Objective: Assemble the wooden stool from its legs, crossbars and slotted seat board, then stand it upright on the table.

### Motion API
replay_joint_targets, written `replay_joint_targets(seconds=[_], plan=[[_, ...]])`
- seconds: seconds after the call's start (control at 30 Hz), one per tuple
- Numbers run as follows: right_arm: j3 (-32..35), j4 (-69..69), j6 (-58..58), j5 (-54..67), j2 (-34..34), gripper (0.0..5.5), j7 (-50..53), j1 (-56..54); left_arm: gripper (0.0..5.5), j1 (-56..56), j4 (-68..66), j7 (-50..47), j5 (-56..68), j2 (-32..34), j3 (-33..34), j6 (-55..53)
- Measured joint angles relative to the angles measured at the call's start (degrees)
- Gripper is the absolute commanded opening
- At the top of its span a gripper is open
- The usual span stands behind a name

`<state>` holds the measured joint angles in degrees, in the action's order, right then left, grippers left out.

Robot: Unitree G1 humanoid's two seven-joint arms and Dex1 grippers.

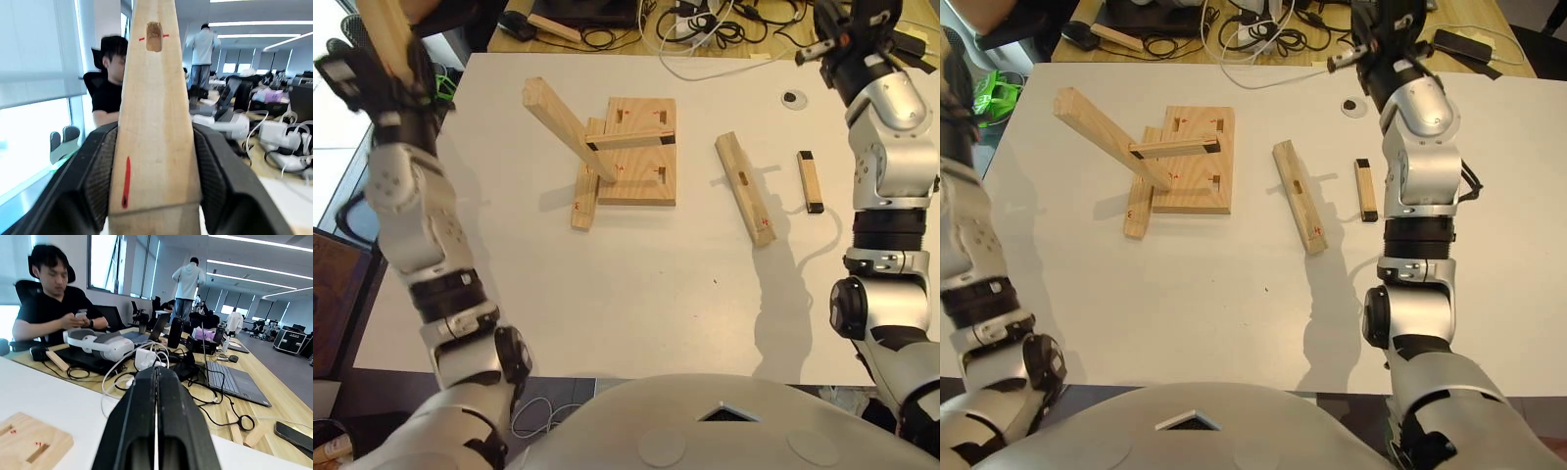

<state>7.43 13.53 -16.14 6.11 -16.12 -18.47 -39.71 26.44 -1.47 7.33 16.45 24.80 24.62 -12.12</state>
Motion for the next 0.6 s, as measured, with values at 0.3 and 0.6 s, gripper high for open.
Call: replay_joint_targets(seconds=[0.3, 0.6], plan=[[7.63, -0.97, -9.98, 17.61, 4.69, 0.00, 0.36, -7.97, 2.07, 22.88, -5.66, 16.53, 5.13, 5.46, -7.01, 1.85], [9.14, -15.53, -27.77, 41.29, 8.80, 1.27, -2.18, -10.50, 2.07, 16.08, 5.52, 28.00, 2.08, 3.34, -22.14, 3.73]])
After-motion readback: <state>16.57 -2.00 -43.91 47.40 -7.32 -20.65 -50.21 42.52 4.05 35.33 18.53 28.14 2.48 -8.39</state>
